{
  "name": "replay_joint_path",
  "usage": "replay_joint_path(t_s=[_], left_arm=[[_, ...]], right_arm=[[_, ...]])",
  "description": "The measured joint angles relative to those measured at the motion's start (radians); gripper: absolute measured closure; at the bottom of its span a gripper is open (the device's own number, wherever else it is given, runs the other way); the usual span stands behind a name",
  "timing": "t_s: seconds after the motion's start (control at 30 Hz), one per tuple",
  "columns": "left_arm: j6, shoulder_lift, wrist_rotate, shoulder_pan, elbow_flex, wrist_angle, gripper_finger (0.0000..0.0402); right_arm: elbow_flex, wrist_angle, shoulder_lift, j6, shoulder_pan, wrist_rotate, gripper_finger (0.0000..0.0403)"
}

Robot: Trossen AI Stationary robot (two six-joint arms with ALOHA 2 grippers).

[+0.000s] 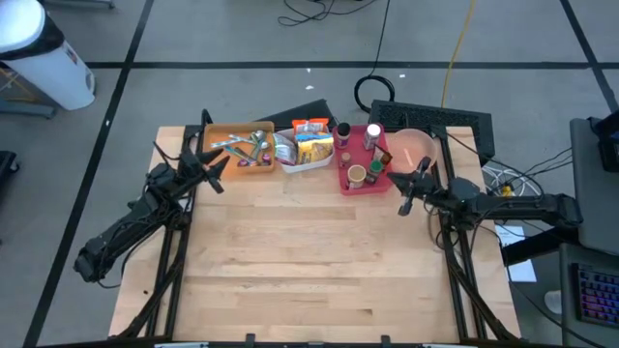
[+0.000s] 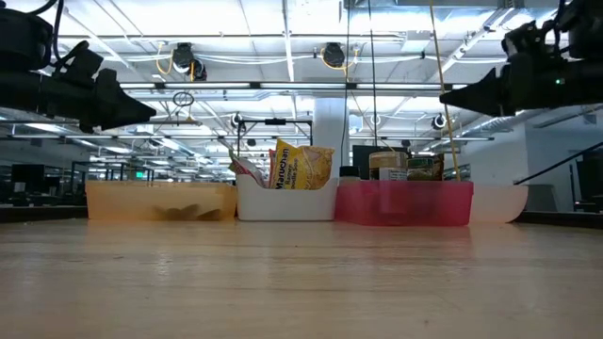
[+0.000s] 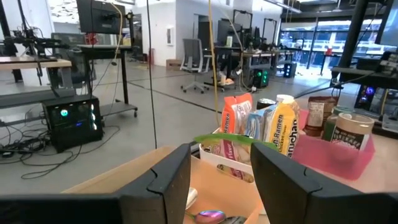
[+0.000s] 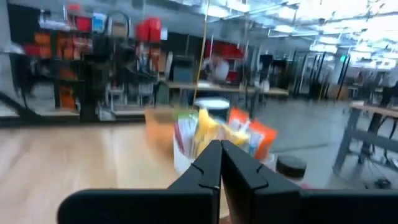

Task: Pick & Place Food Item
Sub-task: Return to Home Position

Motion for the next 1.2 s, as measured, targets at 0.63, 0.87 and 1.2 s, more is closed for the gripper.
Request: replay_joint_path(t_s=[0.63, 0.87, 1.2], left_arm=[[0.001, 0.001, -0.001, 0.0, 0.001, -0.007, 0.0229], [0.002, 0.001, -0.001, 0.0, 0.001, -0.008, 0.0229], [0.003, 0.066, -0.001, 0.0, 0.001, -0.009, 0.0229]], right_arm=[[-0.003, -0.329, -0.19, 0.08, 0.0, -0.032, 0.0403], [-0.004, -0.378, -0.298, 0.058, 0.0, -0.034, 0.0403], [-0.004, -0.387, -0.28, -0.012, 0.0, -0.033, 0.0403]])
